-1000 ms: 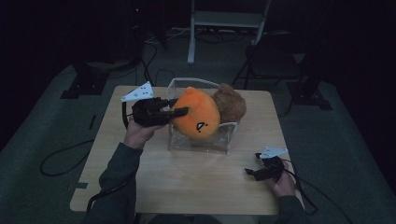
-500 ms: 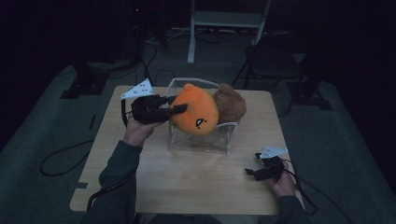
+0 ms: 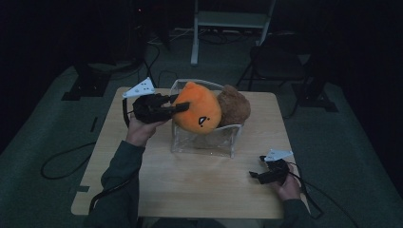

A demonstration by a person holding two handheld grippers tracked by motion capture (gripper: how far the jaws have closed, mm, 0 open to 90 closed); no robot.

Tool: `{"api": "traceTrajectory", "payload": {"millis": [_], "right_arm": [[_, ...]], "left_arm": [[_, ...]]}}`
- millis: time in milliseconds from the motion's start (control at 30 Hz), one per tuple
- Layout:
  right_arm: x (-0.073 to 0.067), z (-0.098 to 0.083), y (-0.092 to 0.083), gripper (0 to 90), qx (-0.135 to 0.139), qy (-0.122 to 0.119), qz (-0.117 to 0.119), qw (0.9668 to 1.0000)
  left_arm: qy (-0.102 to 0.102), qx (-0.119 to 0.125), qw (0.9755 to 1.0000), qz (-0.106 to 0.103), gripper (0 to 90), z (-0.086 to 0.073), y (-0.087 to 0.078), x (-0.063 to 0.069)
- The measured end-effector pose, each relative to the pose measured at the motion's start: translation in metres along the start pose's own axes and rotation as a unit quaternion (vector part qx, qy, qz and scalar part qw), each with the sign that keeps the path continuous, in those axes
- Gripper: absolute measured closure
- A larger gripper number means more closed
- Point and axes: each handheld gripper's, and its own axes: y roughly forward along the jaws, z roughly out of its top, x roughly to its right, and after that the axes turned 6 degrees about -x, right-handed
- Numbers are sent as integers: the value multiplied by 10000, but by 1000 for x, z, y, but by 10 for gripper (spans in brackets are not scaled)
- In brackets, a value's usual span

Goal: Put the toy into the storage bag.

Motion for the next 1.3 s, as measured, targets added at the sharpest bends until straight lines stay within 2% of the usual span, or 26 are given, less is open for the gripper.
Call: {"api": "traceTrajectory", "payload": {"millis": [667, 1300], "right_arm": [[0, 0, 0, 117, -1, 16, -10, 10000], [0, 0, 0, 117, 1, 18, -7, 10000]], "left_arm": [[-82, 10, 9998, 154, 581, 2, 7, -10], [-89, -115, 9992, 373, 581, 1, 17, -17]]}}
